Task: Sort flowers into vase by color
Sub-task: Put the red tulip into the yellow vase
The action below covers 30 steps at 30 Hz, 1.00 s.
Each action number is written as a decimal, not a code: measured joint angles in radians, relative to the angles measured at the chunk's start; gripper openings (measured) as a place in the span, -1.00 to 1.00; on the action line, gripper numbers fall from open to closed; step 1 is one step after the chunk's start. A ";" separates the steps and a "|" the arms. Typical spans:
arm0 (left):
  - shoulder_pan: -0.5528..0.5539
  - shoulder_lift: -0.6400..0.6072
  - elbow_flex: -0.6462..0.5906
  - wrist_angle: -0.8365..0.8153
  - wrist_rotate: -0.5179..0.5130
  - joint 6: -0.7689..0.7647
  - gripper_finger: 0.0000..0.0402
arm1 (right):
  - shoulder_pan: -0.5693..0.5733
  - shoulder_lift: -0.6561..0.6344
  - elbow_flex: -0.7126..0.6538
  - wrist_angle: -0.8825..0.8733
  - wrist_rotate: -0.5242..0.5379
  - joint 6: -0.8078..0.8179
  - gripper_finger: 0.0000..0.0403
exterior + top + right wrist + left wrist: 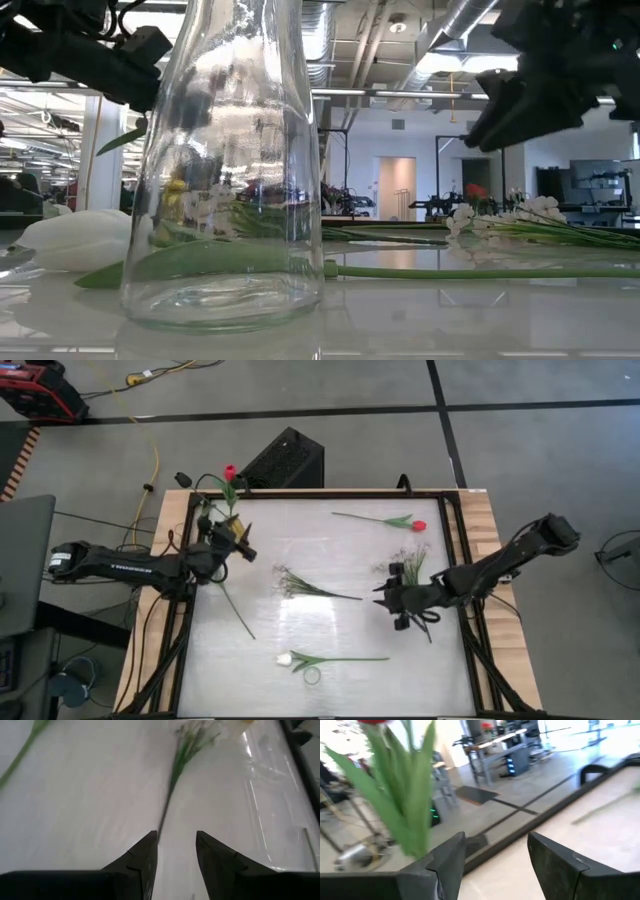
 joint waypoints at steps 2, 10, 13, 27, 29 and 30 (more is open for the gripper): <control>-0.042 0.000 0.000 -0.032 0.000 -0.059 0.02 | -0.019 -0.040 0.000 -0.010 -0.001 0.000 -0.21; -0.184 0.000 0.000 -0.113 0.000 -0.166 0.02 | -0.132 -0.153 0.000 -0.051 -0.051 0.069 -0.21; -0.229 0.000 0.003 -0.113 0.001 -0.173 0.02 | -0.202 -0.174 0.000 -0.070 -0.141 0.130 -0.21; -0.316 0.001 0.004 -0.107 0.384 -0.392 0.02 | -0.616 -0.070 0.115 -0.222 -0.298 0.054 -0.09; -0.316 0.001 0.004 -0.113 0.397 -0.461 0.02 | -0.696 -0.023 0.140 -0.212 -0.386 -0.047 -0.08; -0.316 0.002 0.004 -0.114 0.402 -0.496 0.02 | -0.738 0.003 0.149 -0.203 -0.430 -0.093 -0.08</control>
